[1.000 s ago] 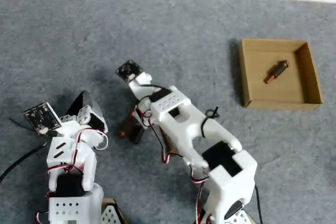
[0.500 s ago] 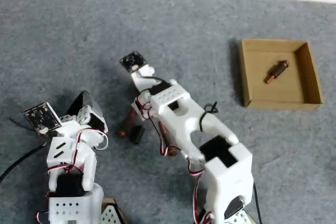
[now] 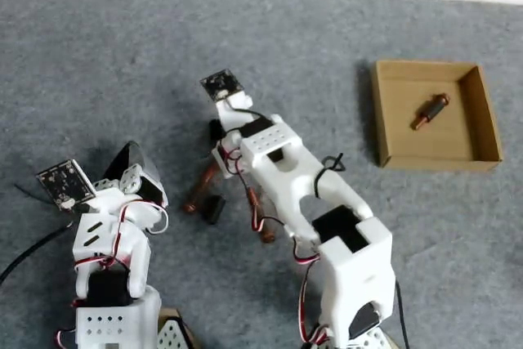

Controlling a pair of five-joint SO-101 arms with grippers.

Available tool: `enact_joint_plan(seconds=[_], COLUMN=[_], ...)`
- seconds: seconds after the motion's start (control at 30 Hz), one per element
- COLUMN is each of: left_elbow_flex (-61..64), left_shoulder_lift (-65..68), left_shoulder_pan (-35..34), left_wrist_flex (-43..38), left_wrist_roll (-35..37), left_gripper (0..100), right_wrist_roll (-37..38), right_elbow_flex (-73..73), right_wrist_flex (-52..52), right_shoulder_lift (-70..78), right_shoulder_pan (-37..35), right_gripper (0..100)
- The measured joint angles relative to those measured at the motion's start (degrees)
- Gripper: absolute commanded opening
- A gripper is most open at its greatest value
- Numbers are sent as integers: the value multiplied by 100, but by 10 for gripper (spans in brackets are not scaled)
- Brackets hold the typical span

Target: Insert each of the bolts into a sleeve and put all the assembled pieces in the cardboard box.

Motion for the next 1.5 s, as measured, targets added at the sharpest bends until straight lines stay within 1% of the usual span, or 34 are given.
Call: enact_joint_plan(seconds=[0.13, 0.27, 0.43, 0.53, 0.67, 0.8, 0.97, 1.1, 1.2, 1.33, 1.4, 1.5], left_elbow_flex=[0, 0, 0, 0, 0, 0, 0, 0, 0, 0, 0, 0], left_shoulder_lift=[0, 0, 0, 0, 0, 0, 0, 0, 0, 0, 0, 79], left_shoulder_pan=[0, 0, 0, 0, 0, 0, 0, 0, 167, 756, 949, 1055], left_wrist_flex=[0, 0, 0, 0, 0, 0, -9, -9, -26, -26, -26, -26], left_wrist_roll=[0, 0, 0, 0, 0, 0, 0, -88, -484, -897, -985, -1134], left_gripper=[11, 11, 11, 11, 11, 11, 8, 8, 8, 10, 10, 10], right_wrist_roll=[0, 0, -9, -18, -18, -9, -9, -9, -9, -9, 62, 273], right_elbow_flex=[0, 0, -18, 62, 624, 1829, 3516, 4677, 5389, 6119, 6400, 6813], right_wrist_flex=[0, 0, 0, 0, -97, -897, -1899, -2444, -2593, -2629, -2629, -2629], right_shoulder_lift=[0, 9, 18, -255, -782, -1758, -3464, -4879, -5846, -7051, -7596, -8264], right_shoulder_pan=[53, 70, 132, 123, 114, 114, 114, 114, 114, 114, 114, 114], right_gripper=[85, 1, 5, 5, 5, 5, 5, 5, 5, 5, 5, 5])
